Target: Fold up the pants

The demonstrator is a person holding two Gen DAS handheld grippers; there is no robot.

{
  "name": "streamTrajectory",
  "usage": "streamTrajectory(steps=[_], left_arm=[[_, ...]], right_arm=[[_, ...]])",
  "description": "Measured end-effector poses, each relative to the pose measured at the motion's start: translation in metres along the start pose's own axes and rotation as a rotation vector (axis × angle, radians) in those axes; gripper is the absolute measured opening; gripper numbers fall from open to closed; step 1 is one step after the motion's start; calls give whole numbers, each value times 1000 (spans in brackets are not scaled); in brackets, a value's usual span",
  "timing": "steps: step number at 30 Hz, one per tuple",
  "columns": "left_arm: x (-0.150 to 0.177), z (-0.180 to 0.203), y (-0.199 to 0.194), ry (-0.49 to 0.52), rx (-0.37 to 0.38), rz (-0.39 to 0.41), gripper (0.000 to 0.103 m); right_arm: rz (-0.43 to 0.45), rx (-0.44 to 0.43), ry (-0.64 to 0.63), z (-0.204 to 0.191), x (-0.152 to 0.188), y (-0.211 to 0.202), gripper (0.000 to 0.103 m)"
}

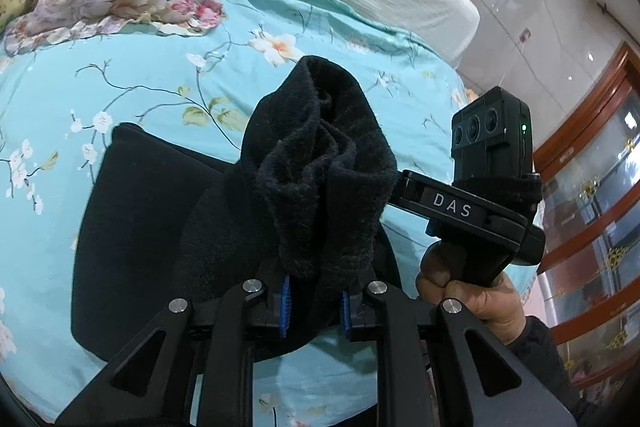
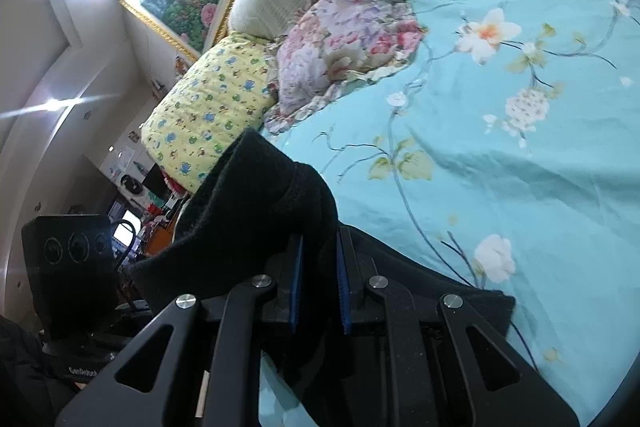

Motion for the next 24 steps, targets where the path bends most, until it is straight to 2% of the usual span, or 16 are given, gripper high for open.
streamTrajectory(steps=[6,10,14,17,20,22,23,24], left_arm=[[5,6,20,29,4,-47,23],[4,6,31,33,25,-66,33],[4,11,30,53,69,-71,50],[6,16,27,67,105,-75,53],[8,17,20,76,132,-66,58],[10,16,13,76,148,-57,61],[10,15,9,75,153,-52,62],[9,14,6,76,157,-47,64]], right_arm=[[12,82,30,13,7,-15,17],[41,148,58,22,11,-31,17],[83,173,99,27,14,-49,18],[107,203,115,26,17,-59,24],[125,227,127,22,18,-64,40],[149,245,144,20,21,-70,64],[157,247,150,20,21,-72,69],[172,241,165,19,23,-76,80]])
Point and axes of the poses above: each gripper's, at about its wrist camera, not at the fingertips, and y roughly the way its jaws point, z to its right, x to its underside, the point moved 3 cm from there along y, roughly the way its jaws point, and after that the axes turned 3 degrees about -z, right-handed, at the moved point
